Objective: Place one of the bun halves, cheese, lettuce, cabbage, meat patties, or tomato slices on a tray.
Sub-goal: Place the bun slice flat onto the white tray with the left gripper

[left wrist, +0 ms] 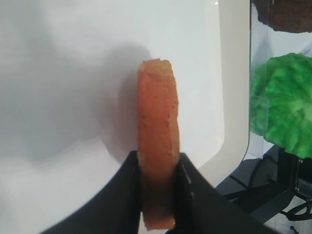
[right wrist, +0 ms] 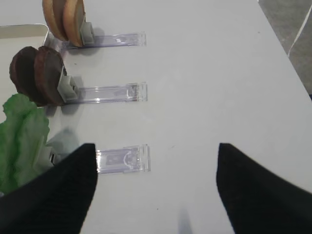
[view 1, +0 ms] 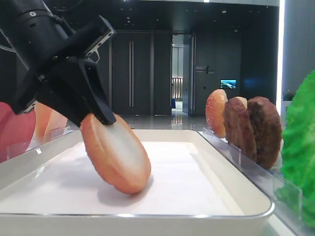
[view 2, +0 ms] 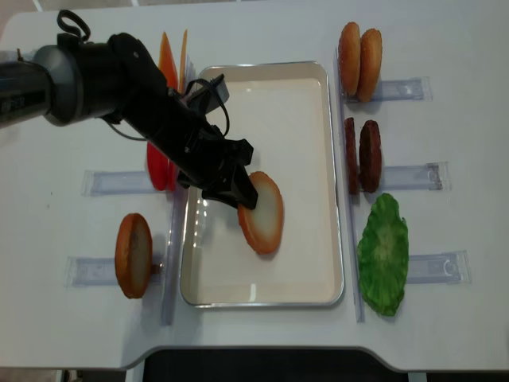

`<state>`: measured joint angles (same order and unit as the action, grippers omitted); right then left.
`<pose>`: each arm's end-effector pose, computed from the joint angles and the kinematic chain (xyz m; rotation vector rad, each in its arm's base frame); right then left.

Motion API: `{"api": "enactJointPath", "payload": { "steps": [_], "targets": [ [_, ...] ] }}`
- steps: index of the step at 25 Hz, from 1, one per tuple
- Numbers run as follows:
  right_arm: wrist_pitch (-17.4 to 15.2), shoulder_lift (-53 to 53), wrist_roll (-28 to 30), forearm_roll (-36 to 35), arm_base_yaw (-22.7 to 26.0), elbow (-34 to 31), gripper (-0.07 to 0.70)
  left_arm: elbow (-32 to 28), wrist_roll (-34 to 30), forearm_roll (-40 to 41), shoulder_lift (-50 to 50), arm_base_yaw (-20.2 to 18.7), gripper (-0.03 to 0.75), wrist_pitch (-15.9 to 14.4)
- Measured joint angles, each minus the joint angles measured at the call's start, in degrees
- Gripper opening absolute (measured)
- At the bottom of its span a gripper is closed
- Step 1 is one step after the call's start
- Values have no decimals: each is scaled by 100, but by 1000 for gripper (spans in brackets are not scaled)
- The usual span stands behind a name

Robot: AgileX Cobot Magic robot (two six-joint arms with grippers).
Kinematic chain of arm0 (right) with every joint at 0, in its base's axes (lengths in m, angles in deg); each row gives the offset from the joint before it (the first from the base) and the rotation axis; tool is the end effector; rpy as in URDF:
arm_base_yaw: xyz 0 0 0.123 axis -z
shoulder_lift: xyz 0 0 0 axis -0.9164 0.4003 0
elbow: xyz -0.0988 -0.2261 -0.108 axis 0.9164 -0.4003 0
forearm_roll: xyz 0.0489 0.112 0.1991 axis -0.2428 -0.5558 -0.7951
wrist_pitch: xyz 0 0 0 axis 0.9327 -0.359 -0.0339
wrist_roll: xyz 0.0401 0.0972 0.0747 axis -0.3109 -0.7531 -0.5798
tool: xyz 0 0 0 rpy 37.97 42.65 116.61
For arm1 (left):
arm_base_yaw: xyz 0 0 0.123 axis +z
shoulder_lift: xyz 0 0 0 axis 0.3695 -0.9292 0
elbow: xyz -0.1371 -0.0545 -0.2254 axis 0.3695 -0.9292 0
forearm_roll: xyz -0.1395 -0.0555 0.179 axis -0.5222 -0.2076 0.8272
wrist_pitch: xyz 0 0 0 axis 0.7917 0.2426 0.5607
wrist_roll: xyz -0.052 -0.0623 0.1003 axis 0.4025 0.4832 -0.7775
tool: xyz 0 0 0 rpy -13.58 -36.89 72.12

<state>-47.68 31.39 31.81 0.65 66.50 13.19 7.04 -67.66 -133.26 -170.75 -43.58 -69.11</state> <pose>0.0225 0.0052 0.2449 -0.0109 2.1020 0.0481 0.2708 -0.1887 0.1354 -0.3412 -2.9500 0.9707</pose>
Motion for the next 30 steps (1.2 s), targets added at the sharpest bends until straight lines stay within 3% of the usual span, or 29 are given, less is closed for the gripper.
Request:
{"api": "enactJointPath", "payload": {
  "steps": [25,30],
  "targets": [
    [0,0,0,0,0,0,490,9,60,-158,-145,0,142,5],
    [0,0,0,0,0,0,490,9,144,6,-145,0,260,-94]
  ]
}}
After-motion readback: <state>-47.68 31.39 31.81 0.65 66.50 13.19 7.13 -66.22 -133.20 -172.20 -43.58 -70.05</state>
